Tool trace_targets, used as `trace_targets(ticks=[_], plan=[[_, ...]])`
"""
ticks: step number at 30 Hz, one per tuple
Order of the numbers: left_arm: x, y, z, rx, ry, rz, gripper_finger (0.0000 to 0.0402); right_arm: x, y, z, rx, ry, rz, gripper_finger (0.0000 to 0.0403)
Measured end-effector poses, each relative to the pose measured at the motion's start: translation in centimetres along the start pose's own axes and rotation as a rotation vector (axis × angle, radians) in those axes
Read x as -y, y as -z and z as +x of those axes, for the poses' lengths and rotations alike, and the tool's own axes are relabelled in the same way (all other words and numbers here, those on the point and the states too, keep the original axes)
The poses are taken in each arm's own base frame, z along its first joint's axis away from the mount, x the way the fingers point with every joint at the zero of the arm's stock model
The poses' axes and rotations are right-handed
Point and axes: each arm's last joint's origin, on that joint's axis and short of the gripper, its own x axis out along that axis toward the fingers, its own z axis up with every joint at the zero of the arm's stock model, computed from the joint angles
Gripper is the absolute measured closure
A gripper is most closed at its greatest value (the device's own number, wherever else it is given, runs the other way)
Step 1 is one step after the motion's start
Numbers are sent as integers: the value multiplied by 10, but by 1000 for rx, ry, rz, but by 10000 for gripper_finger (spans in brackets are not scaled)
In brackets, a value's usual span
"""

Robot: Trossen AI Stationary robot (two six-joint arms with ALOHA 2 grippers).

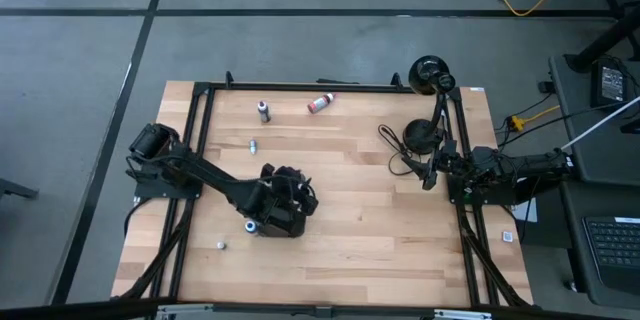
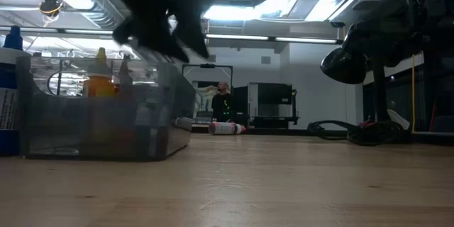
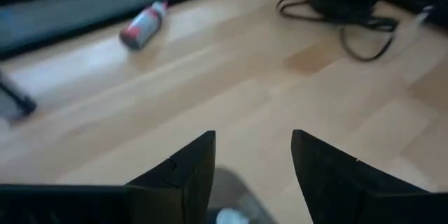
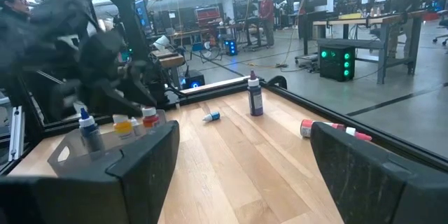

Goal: Pick & Place food coloring
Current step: Put the top blue food coloring bottle into the bin

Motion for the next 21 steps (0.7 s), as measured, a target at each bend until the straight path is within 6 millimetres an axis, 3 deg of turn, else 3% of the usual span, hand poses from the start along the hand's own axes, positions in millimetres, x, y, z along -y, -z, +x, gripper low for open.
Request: trace_targets(ticks=[5,8,21], plan=[[3,-29,-14,28,46,95,213,0,0,0,0,0,0,80],[-1,-48,-19,9,85,249,208,0,0,0,0,0,0,80],[-46,-120,-19,-54,333,803,233,0,0,0,0,0,0,80]])
